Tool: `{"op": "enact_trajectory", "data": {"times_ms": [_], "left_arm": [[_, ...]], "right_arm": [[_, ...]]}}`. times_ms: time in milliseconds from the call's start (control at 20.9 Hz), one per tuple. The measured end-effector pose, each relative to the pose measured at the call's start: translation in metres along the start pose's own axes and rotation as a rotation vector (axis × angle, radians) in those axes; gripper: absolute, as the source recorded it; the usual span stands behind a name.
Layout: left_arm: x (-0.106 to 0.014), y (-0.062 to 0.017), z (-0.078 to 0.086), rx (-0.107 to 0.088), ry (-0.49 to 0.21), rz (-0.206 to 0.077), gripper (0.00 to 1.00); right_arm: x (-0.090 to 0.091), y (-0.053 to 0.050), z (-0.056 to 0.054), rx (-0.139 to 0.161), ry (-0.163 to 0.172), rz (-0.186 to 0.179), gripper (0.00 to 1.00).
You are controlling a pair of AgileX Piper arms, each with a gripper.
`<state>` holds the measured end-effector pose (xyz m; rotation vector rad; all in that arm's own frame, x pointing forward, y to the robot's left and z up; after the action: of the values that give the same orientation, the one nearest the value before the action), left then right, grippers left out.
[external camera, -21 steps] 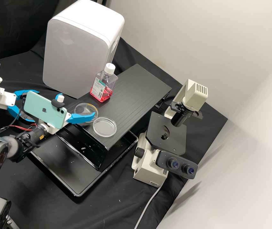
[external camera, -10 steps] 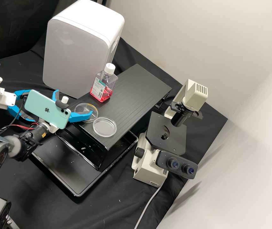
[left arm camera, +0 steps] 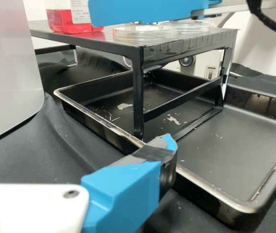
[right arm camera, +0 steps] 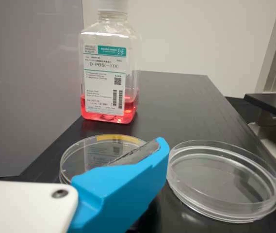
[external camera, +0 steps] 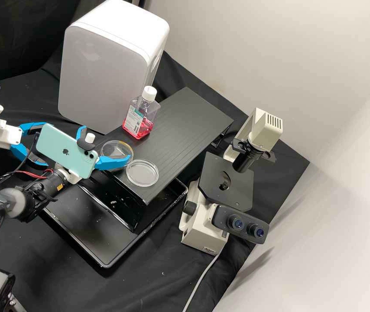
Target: Place the lid on the petri dish
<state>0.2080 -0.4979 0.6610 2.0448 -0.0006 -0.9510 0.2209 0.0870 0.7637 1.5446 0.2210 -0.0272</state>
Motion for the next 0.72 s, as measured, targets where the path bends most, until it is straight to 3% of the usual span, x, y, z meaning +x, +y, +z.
{"op": "enact_trajectory", "data": {"times_ms": [192, 431, 718], "left_arm": [[0.0, 0.0, 0.0, 0.0, 0.0, 0.0, 1.0], [0.0, 0.0, 0.0, 0.0, 0.0, 0.0, 1.0], [0.0001, -0.0002, -0.0001, 0.0, 0.0, -0.001, 1.0]], "right_arm": [[-0.0007, -0.0009, -0.0027, -0.028, 0.013, 0.001, 1.0], [-0.0007, -0.0009, -0.0027, -0.029, 0.013, 0.001, 1.0], [-0.0041, -0.0073, 0.0048, -0.039, -0.015, -0.028, 1.0]]}}
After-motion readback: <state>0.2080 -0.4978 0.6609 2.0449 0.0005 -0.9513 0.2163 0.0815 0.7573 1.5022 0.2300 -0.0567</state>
